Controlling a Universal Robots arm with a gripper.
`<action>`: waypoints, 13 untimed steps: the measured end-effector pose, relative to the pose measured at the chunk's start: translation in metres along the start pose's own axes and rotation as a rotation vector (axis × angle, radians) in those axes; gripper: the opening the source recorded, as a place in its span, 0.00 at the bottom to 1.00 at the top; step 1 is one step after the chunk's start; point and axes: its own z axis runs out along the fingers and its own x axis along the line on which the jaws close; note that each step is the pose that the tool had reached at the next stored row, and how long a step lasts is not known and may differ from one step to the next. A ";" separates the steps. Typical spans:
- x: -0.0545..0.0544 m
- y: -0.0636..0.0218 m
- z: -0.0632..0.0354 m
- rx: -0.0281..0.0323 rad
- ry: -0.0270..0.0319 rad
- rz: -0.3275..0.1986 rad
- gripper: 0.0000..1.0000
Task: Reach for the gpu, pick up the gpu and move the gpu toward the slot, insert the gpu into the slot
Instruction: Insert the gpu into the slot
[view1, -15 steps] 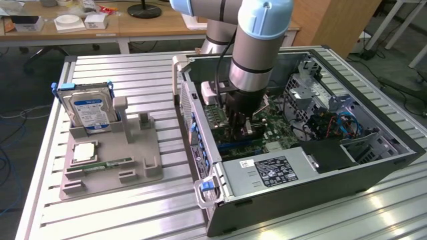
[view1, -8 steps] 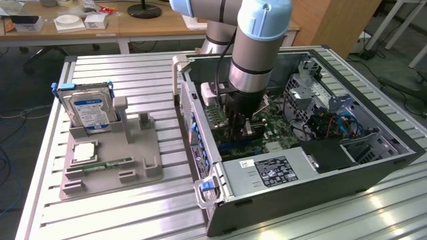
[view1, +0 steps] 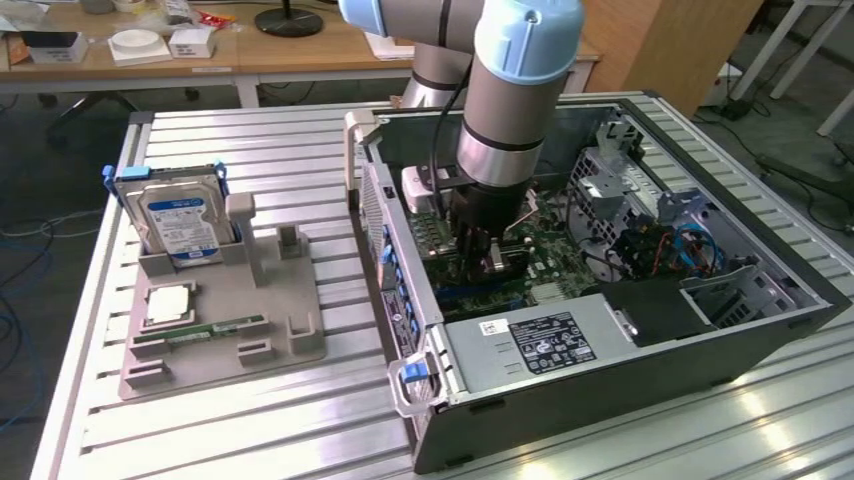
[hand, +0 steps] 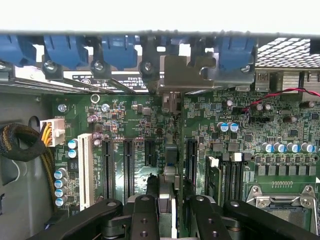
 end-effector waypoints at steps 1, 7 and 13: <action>0.000 0.0000 0.0000 0.0000 0.0000 0.000 0.29; 0.000 0.0000 0.0000 0.0000 0.0000 0.000 0.29; 0.000 0.0000 0.0003 0.0000 0.0001 0.000 0.29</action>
